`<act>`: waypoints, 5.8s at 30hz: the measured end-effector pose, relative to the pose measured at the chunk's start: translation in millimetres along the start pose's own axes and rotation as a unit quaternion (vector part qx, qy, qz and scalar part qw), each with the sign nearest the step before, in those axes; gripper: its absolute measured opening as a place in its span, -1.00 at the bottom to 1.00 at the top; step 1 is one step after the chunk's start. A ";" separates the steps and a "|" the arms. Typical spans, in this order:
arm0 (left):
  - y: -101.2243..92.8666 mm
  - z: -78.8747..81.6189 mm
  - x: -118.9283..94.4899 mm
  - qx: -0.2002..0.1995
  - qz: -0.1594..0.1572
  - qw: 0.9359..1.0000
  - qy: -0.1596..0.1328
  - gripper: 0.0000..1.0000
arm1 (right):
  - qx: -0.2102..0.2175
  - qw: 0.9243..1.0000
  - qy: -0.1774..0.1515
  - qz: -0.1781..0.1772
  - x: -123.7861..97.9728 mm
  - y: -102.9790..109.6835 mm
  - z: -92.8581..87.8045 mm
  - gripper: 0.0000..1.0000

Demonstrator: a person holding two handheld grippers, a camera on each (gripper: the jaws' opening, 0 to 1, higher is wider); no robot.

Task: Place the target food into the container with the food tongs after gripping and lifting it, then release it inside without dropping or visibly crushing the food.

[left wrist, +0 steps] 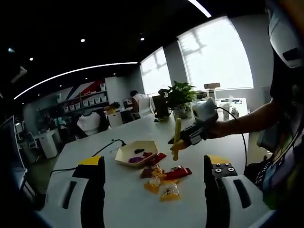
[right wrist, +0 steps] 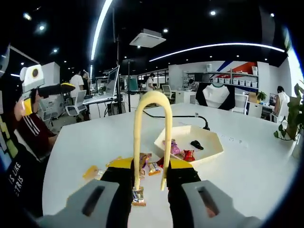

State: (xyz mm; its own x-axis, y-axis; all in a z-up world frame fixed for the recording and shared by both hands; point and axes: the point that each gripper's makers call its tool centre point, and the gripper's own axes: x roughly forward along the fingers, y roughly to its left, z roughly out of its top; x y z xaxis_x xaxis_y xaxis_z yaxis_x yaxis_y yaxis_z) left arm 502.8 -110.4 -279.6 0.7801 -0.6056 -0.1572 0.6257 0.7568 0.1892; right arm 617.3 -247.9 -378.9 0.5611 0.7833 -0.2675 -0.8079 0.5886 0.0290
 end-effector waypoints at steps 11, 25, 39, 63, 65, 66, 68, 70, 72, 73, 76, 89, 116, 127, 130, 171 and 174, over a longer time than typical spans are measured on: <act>-0.3 -2.2 -0.6 -0.001 -0.001 1.000 0.002 0.82 | 0.005 1.000 0.007 0.006 1.5 4.9 -7.7 -0.55; 1.3 -4.9 -0.1 -0.004 0.001 1.000 0.005 0.81 | 0.008 0.999 0.024 0.019 5.6 9.7 -23.4 -0.53; 3.6 -4.2 1.0 -0.005 0.002 1.000 0.005 0.80 | 0.005 0.999 0.035 0.028 10.7 11.4 -30.9 -0.52; 6.1 -2.7 1.9 -0.004 0.005 1.000 0.003 0.79 | 0.004 0.998 0.069 0.007 14.8 12.1 -37.1 -0.74; 6.3 -4.1 1.2 -0.001 0.005 1.000 0.007 0.79 | 0.001 0.998 0.064 0.002 15.4 10.5 -37.1 -0.73; 6.6 -3.9 0.3 0.000 0.005 1.000 0.007 0.79 | 0.016 0.998 0.058 -0.001 16.1 8.0 -36.4 -0.73; 7.0 -3.2 -1.1 -0.001 0.005 1.000 0.006 0.79 | -0.006 0.998 0.064 -0.014 15.5 2.2 -36.5 -0.73; 8.7 -3.4 -2.0 -0.003 0.009 1.000 0.007 0.80 | 0.005 0.998 0.054 -0.013 15.7 1.2 -31.6 -0.73; 9.5 -3.0 -2.2 -0.003 0.011 1.000 0.006 0.80 | 0.002 0.999 0.048 -0.007 16.9 4.1 -28.5 -0.72; 9.3 -2.7 -2.1 -0.004 0.010 1.000 0.006 0.80 | -0.015 0.998 0.053 -0.015 16.6 1.9 -28.0 -0.72; 7.9 -2.0 -1.1 -0.002 0.009 1.000 0.005 0.80 | -0.006 0.999 0.044 -0.011 16.3 4.2 -23.9 -0.72; 0.7 -1.1 4.3 -0.003 -0.003 1.000 0.002 0.80 | 0.004 0.999 0.022 -0.025 16.0 -0.9 3.3 -0.71; 2.5 4.5 0.2 0.005 -0.004 1.000 -0.006 0.82 | -0.011 0.999 -0.009 -0.050 37.0 -44.8 58.5 -0.70; 3.4 4.1 -1.7 0.003 -0.002 1.000 -0.006 0.81 | 0.011 0.998 -0.021 -0.049 52.5 -60.2 68.6 -0.69; 3.1 2.5 -1.9 0.003 -0.002 1.000 -0.004 0.81 | 0.017 0.998 -0.023 -0.050 56.0 -65.7 71.0 -0.69; 0.9 0.1 -2.8 -0.008 -0.003 1.000 -0.003 0.79 | 0.008 0.999 0.005 -0.041 67.3 -73.2 52.5 -0.66; -0.6 0.6 -2.7 -0.007 -0.004 1.000 -0.003 0.79 | 0.009 0.999 0.004 -0.040 60.1 -66.8 51.0 -0.66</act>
State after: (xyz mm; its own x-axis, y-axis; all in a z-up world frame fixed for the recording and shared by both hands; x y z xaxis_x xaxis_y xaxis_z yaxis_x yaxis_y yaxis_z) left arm 500.3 -109.3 -278.8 0.7750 -0.6131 -0.1532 0.6319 0.7551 0.1748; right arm 714.2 -229.9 -347.7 0.6224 0.7320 -0.2771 -0.7570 0.6530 0.0245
